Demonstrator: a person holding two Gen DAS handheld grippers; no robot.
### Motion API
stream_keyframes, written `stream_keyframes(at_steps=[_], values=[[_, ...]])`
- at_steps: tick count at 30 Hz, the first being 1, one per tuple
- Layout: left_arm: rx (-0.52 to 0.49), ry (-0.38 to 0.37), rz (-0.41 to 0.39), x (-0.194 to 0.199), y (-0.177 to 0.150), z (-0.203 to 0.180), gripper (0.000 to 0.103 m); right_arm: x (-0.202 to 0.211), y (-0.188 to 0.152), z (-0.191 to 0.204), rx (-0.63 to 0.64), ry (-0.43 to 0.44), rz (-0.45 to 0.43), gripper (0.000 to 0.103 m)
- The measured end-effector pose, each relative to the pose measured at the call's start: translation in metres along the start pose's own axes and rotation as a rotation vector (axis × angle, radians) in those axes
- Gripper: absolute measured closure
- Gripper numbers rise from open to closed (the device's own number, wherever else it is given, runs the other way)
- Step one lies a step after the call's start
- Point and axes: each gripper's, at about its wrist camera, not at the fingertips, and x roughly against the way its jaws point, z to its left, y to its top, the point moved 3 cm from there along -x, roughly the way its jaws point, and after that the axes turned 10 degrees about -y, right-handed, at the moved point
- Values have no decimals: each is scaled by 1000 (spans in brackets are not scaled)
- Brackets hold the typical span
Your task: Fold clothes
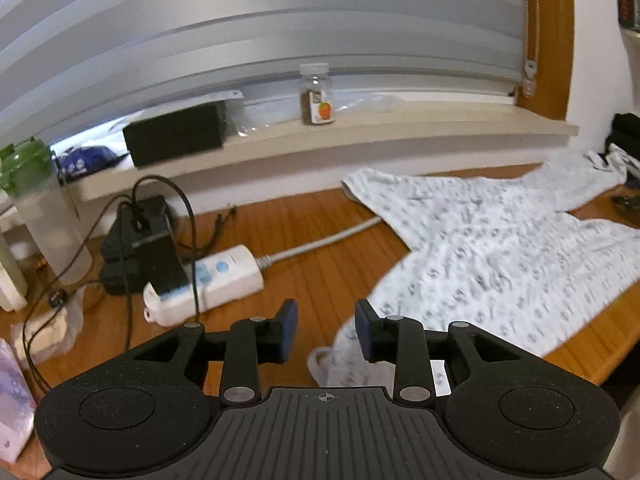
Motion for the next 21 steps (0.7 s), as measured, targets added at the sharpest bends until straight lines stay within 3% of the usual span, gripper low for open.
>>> stream_keyframes(at_steps=[10,11,14,21], values=[[0,-35,31,-40,8,-13,69,1,-1,-3,-8,3,-8,23],[4,-43,33,-46,9,-15,64,1,-1,-3,-7,3,-8,23],[11,-81,29,-74,18,-26,50,1,-1,-3,-2,4,-9,23],[90,-185,65,-167,63,-39,46,2,-1,-4,-7,3,-16,23]])
